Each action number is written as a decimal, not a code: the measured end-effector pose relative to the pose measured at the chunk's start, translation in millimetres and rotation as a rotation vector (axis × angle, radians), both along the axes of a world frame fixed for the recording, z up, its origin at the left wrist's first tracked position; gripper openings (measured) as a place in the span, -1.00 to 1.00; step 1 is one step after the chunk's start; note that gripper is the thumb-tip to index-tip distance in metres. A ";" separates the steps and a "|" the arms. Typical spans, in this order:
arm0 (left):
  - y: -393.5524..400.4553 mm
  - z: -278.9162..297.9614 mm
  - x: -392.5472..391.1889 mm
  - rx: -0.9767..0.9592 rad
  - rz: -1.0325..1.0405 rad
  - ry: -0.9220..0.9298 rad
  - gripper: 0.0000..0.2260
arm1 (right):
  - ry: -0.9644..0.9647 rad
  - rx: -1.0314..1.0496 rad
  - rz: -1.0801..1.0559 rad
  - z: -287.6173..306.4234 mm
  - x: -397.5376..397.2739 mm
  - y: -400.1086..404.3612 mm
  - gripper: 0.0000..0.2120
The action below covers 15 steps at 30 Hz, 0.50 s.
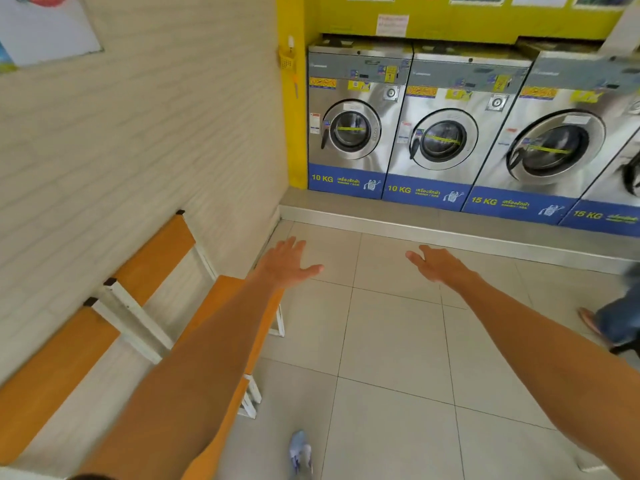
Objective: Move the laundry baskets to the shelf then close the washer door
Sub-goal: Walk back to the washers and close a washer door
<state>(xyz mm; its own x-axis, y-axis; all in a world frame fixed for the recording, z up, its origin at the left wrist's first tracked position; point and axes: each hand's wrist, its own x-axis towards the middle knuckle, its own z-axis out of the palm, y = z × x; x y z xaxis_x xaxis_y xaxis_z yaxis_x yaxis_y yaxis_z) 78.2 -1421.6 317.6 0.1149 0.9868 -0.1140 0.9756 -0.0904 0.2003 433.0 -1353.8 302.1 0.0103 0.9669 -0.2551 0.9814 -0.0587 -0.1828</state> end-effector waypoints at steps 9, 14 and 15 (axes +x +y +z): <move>177.7 2.5 -14.2 -0.017 -0.040 0.033 -0.16 | 0.060 -0.014 -0.113 -1.7 8.4 152.7 -0.25; 284.6 6.2 -27.5 -0.014 -0.057 0.082 -0.15 | 0.103 0.012 -0.114 0.0 -4.9 241.7 -0.26; 303.2 4.3 -26.1 -0.023 -0.064 0.085 -0.14 | 0.113 0.011 -0.112 -0.7 -5.6 257.3 -0.27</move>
<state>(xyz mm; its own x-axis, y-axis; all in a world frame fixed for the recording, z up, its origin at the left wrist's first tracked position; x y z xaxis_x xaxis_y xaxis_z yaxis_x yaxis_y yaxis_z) 52.1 -1118.4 321.8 0.1664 0.9748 -0.1486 0.9815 -0.1493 0.1197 427.5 -1096.5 301.4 0.0897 0.9641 -0.2498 0.9419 -0.1636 -0.2932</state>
